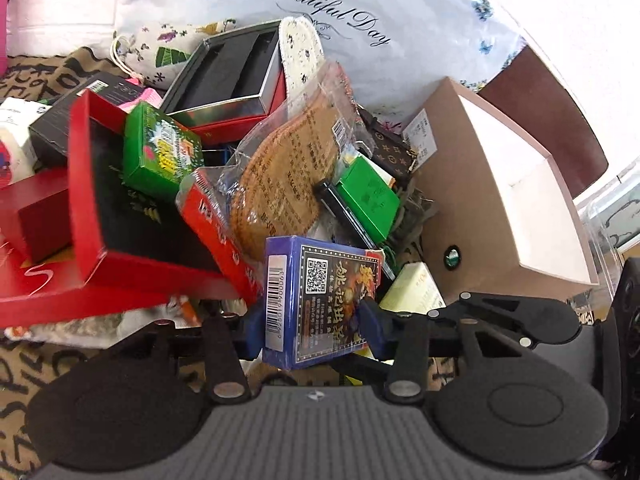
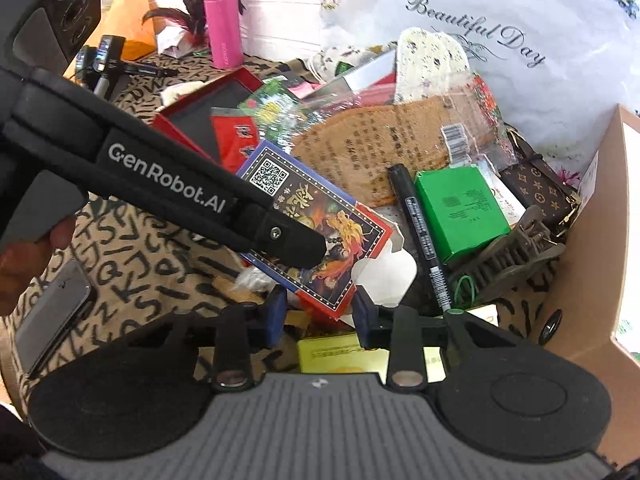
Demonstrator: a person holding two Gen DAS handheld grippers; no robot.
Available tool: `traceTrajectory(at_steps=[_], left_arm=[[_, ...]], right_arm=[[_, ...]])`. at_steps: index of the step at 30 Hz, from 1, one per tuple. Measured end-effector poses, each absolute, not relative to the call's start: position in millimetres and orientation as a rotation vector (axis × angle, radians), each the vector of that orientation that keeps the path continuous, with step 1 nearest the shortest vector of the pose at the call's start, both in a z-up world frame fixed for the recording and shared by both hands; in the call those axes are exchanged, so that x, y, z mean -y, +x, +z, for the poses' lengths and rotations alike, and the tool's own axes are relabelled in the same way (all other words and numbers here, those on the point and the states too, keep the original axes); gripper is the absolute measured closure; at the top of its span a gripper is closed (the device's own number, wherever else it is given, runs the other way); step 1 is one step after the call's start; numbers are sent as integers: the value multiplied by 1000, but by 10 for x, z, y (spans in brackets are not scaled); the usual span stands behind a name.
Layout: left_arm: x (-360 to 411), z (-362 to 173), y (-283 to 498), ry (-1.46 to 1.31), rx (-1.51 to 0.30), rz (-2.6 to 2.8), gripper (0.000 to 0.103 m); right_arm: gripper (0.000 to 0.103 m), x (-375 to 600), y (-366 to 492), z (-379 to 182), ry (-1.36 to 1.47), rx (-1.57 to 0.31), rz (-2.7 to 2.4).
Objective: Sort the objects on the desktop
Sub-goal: 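Grasp the blue playing-card box with the left gripper and drop it into the cardboard box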
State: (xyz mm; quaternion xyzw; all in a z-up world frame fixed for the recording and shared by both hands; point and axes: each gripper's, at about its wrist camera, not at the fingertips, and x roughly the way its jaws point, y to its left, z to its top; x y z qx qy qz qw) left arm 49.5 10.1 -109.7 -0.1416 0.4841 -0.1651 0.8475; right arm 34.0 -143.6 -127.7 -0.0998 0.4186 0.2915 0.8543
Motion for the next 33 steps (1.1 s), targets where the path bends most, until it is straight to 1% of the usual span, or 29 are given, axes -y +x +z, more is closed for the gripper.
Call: traceTrajectory(at_steps=[6,12,20,24,28,33], left_arm=[[-176,-948,254,-325,-993,-353,53],[-57,-747,72,-303,-949,-408,53],[368,-485,-25,-228,-892,-553,53],[618,-353,-1,-210,-855,-634,55],[936,-239,54,-184,-817,-711,55],[1298,-109,172,-157,-784,-785,58]], right_arm=[[70,1411,114,-1123,-222,-848,644],[70,1527,-151,-916,-210,-803,639],[70,1911,-473,-657,-145,-746,529],[70,2137,-583,-515,-129,-706,455],[70,2372,-602,-363,-119,-661,382],[70,2634,-548,-191,-131,-599,325]])
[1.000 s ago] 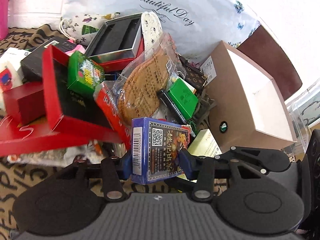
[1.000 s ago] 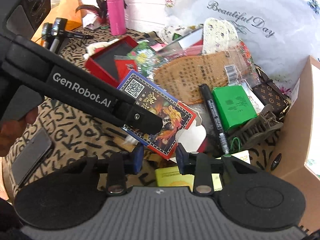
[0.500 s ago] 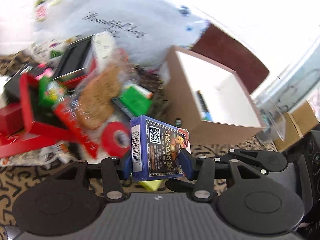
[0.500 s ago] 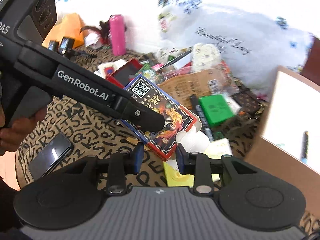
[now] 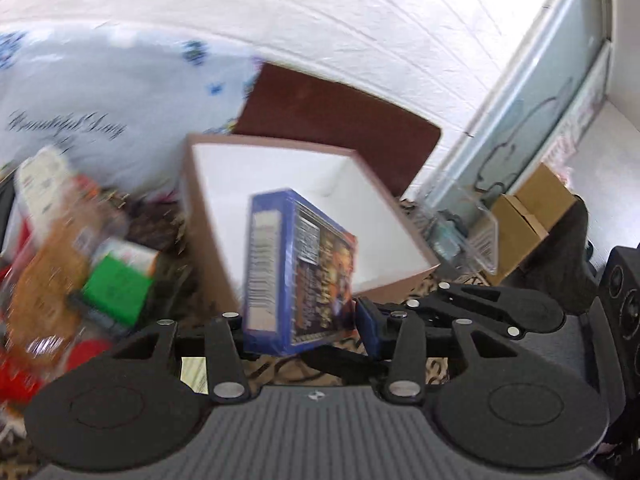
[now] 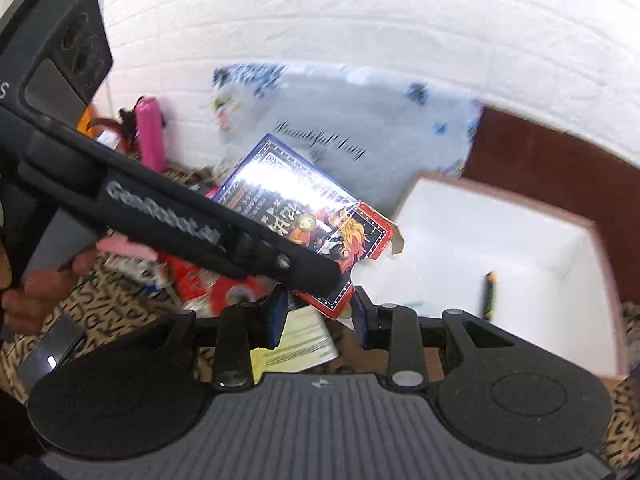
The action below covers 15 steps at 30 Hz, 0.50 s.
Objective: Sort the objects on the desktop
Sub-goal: 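Grasp the blue playing-card box with the left gripper and drop it into the cardboard box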
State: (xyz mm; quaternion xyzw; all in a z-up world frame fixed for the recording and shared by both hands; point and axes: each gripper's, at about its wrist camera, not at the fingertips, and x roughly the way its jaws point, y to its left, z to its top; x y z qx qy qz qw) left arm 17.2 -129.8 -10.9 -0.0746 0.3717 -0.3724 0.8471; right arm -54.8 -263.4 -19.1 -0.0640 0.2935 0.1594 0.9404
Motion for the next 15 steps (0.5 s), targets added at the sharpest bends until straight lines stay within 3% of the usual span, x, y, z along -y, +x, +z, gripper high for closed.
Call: traceTrajectory(at_steps=[8,15], left_arm=[[1630,21,521,-137,-759,-817,61],[1803,-16,910,-161,-796,-833,74]], right_arm=[[70,2930,-302,-88,-145,-547,249],[70,3101,1,-120,-135,-542,196]])
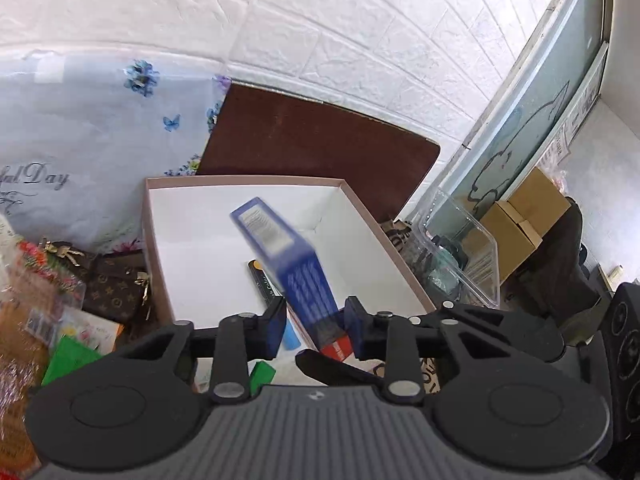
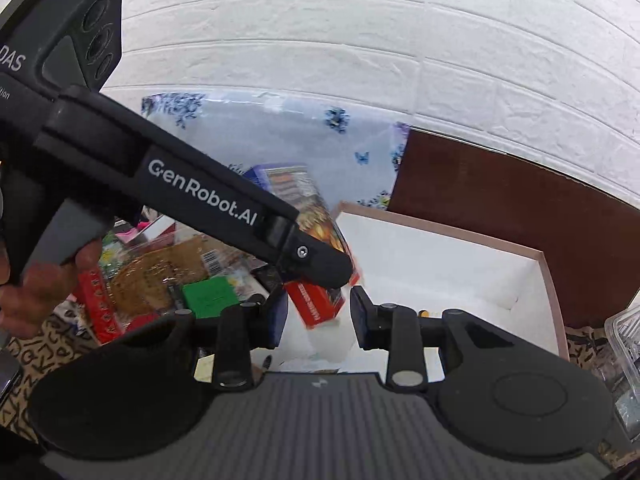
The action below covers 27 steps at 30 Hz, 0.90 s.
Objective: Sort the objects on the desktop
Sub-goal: 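Grasp the blue playing-card box with the left gripper and drop it into the cardboard box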
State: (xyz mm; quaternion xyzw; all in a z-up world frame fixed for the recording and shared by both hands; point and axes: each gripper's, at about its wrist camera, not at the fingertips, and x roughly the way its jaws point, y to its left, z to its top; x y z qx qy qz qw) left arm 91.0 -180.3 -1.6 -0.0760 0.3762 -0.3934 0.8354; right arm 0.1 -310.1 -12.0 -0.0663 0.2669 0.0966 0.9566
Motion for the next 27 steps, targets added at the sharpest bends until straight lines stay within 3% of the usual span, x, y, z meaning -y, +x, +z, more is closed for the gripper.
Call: traceTrajectory(at_steps=[3,8,10,11,12,18,27], left_arm=[[1895,-80,1035,-145,-814,-837,81],[2036,-212,1307,-141,-840,-813,80],[2058,-266,1397,-133,-837,-777,55],[2056,-289,1438,-131,-845,-750,24],[2044,-312,1460,-129,-848,-721,8],[1878,-469,1518,-130,-878,-641,6],[1695,-530,1397,-145,-898,-603,6]], right_arm=[[70,3151,144,-162,-133,-547,193],[70,3257,435,-293,-113,-583,168],[70,3310,572,-360,-95,-605,141],[66,3340,580,-394,-90,-620,122],[56,3364,617,-450,-92,-646,101],[31,3486,652,-693,-57,-749,54],[21,3486,529,-762,-14,-776,16]])
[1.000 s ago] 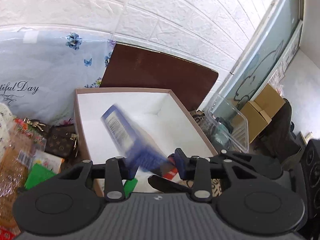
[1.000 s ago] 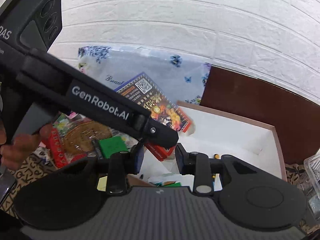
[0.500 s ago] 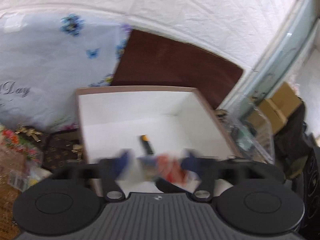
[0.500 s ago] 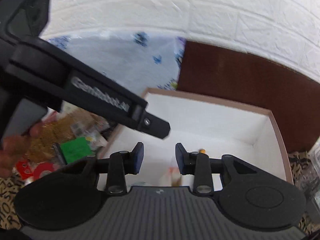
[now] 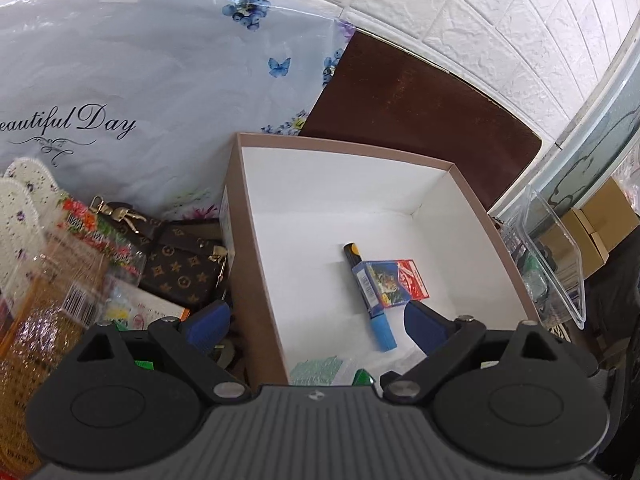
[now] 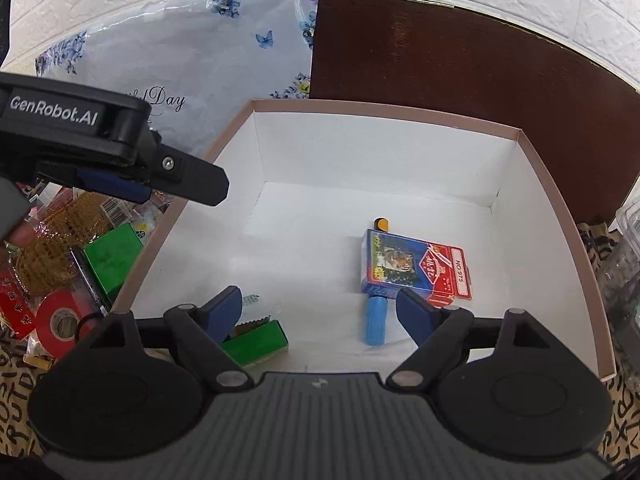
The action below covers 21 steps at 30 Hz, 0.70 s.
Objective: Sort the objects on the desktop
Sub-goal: 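Grasp the blue playing-card box with the left gripper and drop it into the cardboard box, then reach the left gripper to the yellow medicine box and grasp it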
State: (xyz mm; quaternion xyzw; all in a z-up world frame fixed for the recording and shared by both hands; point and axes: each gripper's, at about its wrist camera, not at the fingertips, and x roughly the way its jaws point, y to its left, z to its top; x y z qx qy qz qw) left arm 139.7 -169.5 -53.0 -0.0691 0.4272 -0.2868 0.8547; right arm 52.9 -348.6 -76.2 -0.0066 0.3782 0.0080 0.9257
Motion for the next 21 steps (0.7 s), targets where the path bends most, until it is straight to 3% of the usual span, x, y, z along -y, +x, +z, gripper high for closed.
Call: traceTrajectory(at_steps=[21], left_arm=[[1215,-364,916,-164,-863,-566,6]], right_arm=[[21,3085,94,-499,-55,-698,88]])
